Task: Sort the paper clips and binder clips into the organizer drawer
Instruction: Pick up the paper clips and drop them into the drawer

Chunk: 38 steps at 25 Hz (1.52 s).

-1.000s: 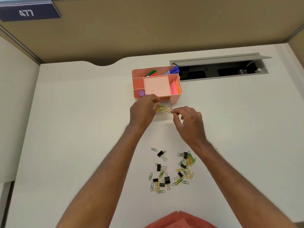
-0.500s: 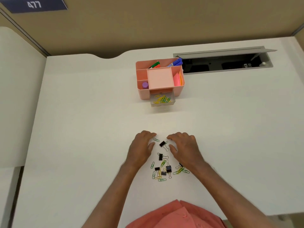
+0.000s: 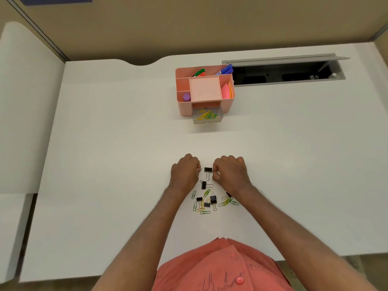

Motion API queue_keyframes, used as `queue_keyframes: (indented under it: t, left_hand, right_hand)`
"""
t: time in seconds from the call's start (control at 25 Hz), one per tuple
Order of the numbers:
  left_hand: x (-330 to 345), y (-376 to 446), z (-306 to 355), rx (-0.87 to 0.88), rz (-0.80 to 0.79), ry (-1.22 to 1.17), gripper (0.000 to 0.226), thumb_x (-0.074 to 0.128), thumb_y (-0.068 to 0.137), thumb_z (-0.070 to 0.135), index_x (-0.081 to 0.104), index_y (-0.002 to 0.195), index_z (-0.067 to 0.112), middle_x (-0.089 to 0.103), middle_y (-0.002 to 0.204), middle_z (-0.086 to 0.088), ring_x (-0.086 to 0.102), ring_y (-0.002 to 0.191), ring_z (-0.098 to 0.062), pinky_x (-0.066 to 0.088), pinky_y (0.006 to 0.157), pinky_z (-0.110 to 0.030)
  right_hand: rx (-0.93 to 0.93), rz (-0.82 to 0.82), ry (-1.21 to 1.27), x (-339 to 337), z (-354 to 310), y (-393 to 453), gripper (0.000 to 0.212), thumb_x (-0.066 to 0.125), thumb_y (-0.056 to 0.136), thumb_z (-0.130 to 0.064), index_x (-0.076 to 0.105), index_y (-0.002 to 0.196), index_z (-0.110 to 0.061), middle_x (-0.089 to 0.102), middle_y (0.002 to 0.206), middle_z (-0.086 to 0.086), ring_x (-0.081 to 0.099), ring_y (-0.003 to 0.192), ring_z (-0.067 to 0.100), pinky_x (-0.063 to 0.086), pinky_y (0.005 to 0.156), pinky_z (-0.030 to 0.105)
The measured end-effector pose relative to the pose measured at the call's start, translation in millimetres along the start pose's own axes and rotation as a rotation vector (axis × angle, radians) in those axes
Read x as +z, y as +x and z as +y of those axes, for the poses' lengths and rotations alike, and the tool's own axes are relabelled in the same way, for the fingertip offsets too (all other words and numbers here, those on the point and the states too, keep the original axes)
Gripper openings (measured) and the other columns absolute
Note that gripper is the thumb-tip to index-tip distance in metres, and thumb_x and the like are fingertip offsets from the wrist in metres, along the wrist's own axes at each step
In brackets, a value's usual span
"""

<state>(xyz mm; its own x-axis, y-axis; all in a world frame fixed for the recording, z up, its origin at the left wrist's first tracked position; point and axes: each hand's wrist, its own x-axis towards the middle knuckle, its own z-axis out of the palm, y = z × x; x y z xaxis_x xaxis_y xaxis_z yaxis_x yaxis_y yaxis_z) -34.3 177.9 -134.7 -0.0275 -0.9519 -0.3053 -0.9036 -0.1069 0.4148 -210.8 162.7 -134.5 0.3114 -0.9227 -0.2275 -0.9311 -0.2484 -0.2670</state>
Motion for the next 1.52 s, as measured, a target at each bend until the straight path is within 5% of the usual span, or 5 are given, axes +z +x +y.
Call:
queue_keyframes:
  t: [0.4, 0.56, 0.88, 1.16, 1.52]
  left_hand:
    - [-0.8, -29.4, -23.5, -0.075, -0.059, -0.288, 0.018, 0.056, 0.095, 0.011, 0.066, 0.108, 0.018, 0.065, 0.090, 0.007, 0.060, 0.081, -0.014, 0.046, 0.070, -0.028]
    - [5.7, -57.7, -24.9, -0.069, -0.097, -0.278, 0.019, 0.056, 0.094, 0.010, 0.071, 0.103, 0.018, 0.066, 0.089, 0.009, 0.063, 0.080, -0.013, 0.051, 0.072, -0.029]
    - [23.1, -78.4, -13.8, -0.119, -0.033, -0.130, 0.010, 0.063, 0.095, 0.020, 0.066, 0.104, 0.017, 0.064, 0.100, 0.002, 0.062, 0.091, -0.020, 0.051, 0.077, -0.035]
    - [27.7, -83.2, -0.8, -0.227, 0.012, 0.018, 0.017, 0.055, 0.089, 0.011, 0.064, 0.074, 0.012, 0.065, 0.081, -0.001, 0.059, 0.070, -0.023, 0.044, 0.056, -0.031]
    - [20.5, -83.2, 9.1, -0.334, 0.034, -0.169, 0.006, 0.058, 0.077, 0.009, 0.058, 0.071, 0.010, 0.062, 0.071, -0.001, 0.053, 0.063, -0.024, 0.043, 0.055, -0.031]
  right_hand:
    - [0.031, 0.129, 0.302, -12.2, 34.9, -18.5, 0.029, 0.058, 0.090, -0.010, 0.063, 0.115, -0.024, 0.058, 0.091, -0.005, 0.056, 0.081, 0.017, 0.045, 0.075, 0.035]
    - [0.210, 0.100, 0.491, -14.3, 61.9, -38.1, 0.019, 0.054, 0.094, -0.007, 0.065, 0.101, -0.021, 0.056, 0.097, -0.003, 0.056, 0.080, 0.010, 0.042, 0.067, 0.022]
    - [0.302, 0.069, 0.494, 0.2, 84.8, -78.2, 0.023, 0.055, 0.091, -0.005, 0.066, 0.102, -0.022, 0.062, 0.102, -0.003, 0.059, 0.090, 0.012, 0.050, 0.082, 0.030]
    - [0.275, 0.067, 0.492, 6.3, 65.1, -66.7, 0.036, 0.073, 0.091, -0.028, 0.059, 0.122, -0.018, 0.052, 0.113, -0.001, 0.054, 0.098, 0.017, 0.049, 0.084, 0.033]
    - [0.268, -0.023, 0.381, -8.9, 71.4, -53.4, 0.012, 0.060, 0.091, -0.010, 0.068, 0.098, -0.015, 0.064, 0.103, 0.003, 0.062, 0.089, 0.021, 0.048, 0.074, 0.032]
